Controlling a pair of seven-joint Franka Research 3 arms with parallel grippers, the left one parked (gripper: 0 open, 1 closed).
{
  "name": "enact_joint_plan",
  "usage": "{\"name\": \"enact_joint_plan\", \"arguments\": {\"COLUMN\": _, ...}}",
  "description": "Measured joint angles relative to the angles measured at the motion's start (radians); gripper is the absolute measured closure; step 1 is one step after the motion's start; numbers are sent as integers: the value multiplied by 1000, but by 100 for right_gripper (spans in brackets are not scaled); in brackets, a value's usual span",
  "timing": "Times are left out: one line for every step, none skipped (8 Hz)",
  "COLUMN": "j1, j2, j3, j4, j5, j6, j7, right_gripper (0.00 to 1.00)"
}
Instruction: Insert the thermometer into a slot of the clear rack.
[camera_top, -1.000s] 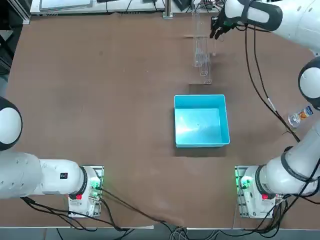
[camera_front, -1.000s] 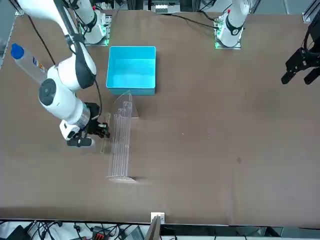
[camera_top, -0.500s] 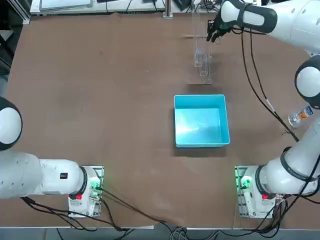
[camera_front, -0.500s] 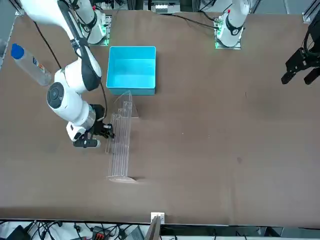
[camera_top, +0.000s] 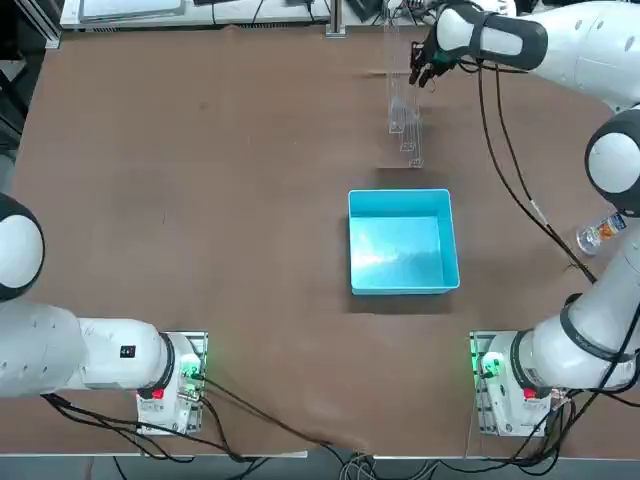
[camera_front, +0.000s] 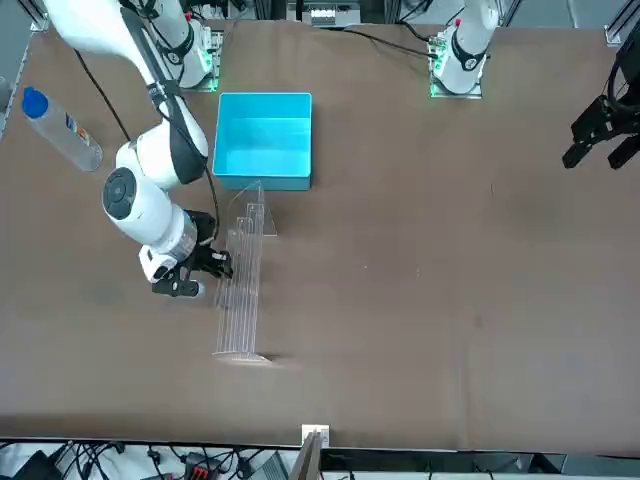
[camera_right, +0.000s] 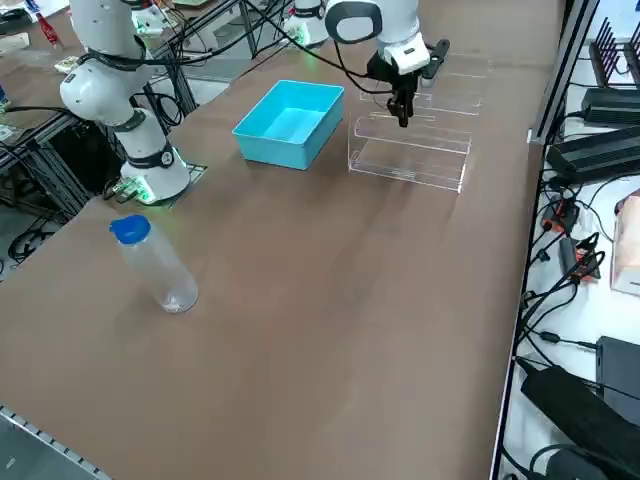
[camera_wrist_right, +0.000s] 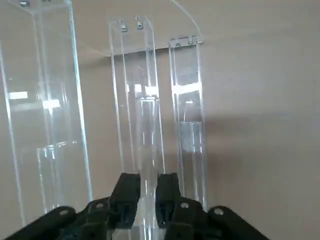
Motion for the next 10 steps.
{"name": "enact_joint_plan", "arguments": {"j1": 2, "j2": 3, "j3": 0, "j4": 0, "j5": -8, "j6": 4, "j7": 10, "right_gripper": 78}}
{"name": "enact_joint_plan", "arguments": {"j1": 3, "j2": 6, "j3": 0, "j4": 0, "j5": -14, "j6": 8, "j7": 12, "right_gripper": 78}}
{"name": "enact_joint_plan", "arguments": {"j1": 5, "j2": 12, "j3": 0, "j4": 0, "j5": -19, "j6": 16, "j7": 13, "right_gripper": 78}}
{"name": "enact_joint_plan", "arguments": {"j1": 9, "j2": 21, "j3": 0, "j4": 0, "j5": -23, "j6": 26, "j7": 15, "right_gripper": 78}}
{"name": "enact_joint_plan", "arguments": {"j1": 11, "j2": 26, "j3": 0, "j4": 0, "j5": -24, "j6": 31, "j7": 16, "right_gripper": 78}}
{"name": "enact_joint_plan", "arguments": {"j1": 11, "j2": 29, "j3": 0, "j4": 0, "j5": -29, "j6": 34, "j7": 16, "right_gripper": 78}}
{"name": "enact_joint_plan", "arguments": {"j1": 11, "j2": 31, "j3": 0, "j4": 0, "j5": -33, "j6": 35, "j7": 16, "right_gripper": 78}}
{"name": "enact_joint_plan", "arguments": {"j1": 12, "j2": 35, "j3": 0, "j4": -1, "j5": -35, "j6": 35, "j7": 16, "right_gripper": 78}}
{"name": "enact_joint_plan", "arguments": {"j1": 15, "j2": 41, "j3": 0, "j4": -1, "j5": -37, "j6": 37, "j7": 16, "right_gripper": 78}}
{"name": "enact_joint_plan", "arguments": {"j1": 19, "j2": 46, "j3": 0, "j4": -1, "j5": -40, "j6": 38, "j7": 16, "right_gripper": 78}}
